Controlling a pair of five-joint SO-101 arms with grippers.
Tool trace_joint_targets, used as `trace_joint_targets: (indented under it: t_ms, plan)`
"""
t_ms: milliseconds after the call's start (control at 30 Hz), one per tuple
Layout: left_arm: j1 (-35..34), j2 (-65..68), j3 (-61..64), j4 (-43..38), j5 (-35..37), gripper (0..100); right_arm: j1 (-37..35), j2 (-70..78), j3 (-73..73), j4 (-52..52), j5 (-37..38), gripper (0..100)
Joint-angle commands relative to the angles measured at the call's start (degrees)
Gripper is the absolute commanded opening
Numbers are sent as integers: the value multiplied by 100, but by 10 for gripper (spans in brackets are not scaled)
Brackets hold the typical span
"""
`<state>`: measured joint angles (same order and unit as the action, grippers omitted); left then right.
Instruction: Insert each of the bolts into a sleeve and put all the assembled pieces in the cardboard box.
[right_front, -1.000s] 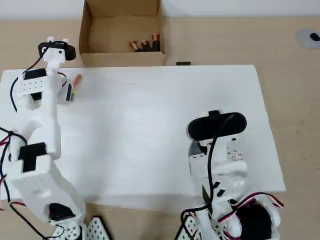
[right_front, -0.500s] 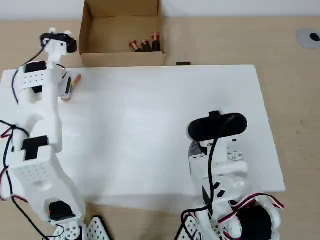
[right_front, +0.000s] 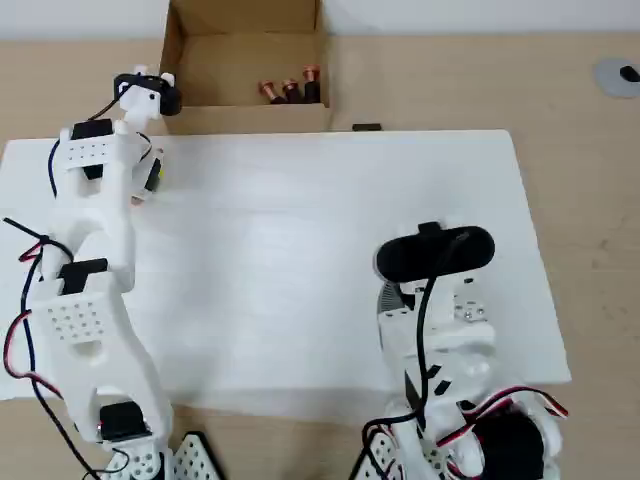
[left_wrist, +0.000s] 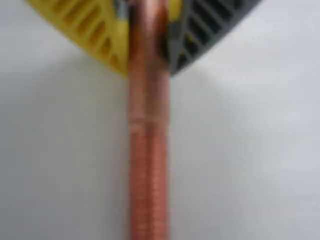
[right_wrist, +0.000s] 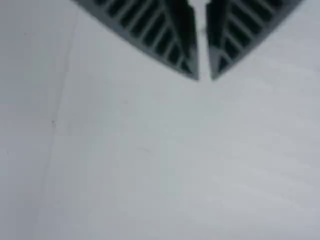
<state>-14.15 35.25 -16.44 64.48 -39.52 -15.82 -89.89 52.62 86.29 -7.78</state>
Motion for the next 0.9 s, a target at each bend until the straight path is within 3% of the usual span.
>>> trace_joint_targets:
  t_ms: [0, 200, 533, 700, 867]
  plan:
    - [0, 22, -114, 360, -26, 11, 119, -57, 4, -114, -18, 10]
    - [-44, -673, -325, 800, -53, 11, 119, -57, 4, -132, -18, 10]
    - [563, -3574, -26, 2136, -1204, 12, 119, -57, 4, -132, -18, 10]
    - [862, -4646, 1011, 3165, -2796, 12, 119, -66, 4, -132, -18, 10]
    - [607, -5455, 3138, 3604, -5538, 12, 119, -66, 4, -132, -18, 10]
